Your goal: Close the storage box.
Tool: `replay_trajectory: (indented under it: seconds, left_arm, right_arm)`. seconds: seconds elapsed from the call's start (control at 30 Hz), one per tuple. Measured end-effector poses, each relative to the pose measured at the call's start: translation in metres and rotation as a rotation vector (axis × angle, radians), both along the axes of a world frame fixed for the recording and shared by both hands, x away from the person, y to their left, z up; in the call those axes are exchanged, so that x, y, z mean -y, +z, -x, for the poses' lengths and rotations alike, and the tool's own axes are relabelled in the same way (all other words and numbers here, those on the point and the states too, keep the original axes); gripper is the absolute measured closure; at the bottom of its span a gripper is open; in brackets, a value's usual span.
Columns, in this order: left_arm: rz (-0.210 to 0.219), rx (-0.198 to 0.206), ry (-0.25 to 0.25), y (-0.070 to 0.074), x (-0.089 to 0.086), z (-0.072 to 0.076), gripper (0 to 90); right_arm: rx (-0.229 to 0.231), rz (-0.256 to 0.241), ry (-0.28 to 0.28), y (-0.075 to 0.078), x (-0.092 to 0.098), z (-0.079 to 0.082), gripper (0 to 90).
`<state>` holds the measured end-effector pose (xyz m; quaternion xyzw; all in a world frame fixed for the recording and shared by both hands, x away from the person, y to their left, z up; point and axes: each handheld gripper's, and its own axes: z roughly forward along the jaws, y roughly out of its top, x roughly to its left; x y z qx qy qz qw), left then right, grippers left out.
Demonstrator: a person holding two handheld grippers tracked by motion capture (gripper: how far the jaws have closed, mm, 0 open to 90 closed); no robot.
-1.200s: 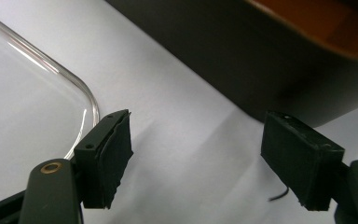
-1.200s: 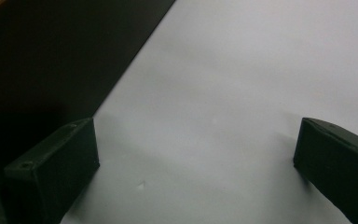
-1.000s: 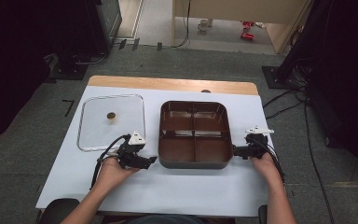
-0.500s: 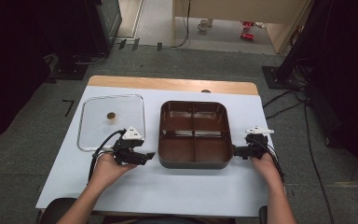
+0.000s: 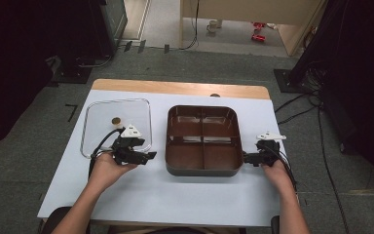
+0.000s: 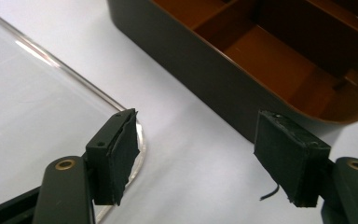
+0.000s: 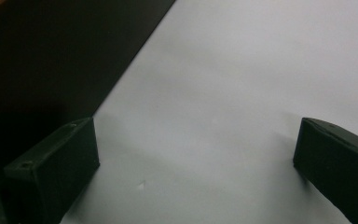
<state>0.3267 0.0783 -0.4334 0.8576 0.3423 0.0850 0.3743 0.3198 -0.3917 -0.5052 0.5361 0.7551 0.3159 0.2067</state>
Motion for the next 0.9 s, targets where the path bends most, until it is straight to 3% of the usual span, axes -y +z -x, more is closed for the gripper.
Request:
replay_trajectory:
  seconds: [0.1,0.57,0.73,0.9]
  left_arm:
    - [0.022,-0.006,0.019,0.003,-0.002,-0.005,30.3]
    - [0.047,0.011,0.015,0.016,-0.007,-0.032,31.5]
    - [0.008,0.04,0.002,0.018,-0.011,-0.041,31.7]
    - [0.035,0.039,0.027,0.02,-0.018,-0.052,32.6]
  right_arm:
    - [0.0,-0.001,0.0,0.0,0.0,0.0,0.0]
    - [0.002,0.001,0.001,0.0,0.0,0.0,0.0]
    - [0.001,0.0,0.0,0.0,0.0,0.0,0.0]
    - [0.001,0.0,0.0,0.0,0.0,0.0,0.0]
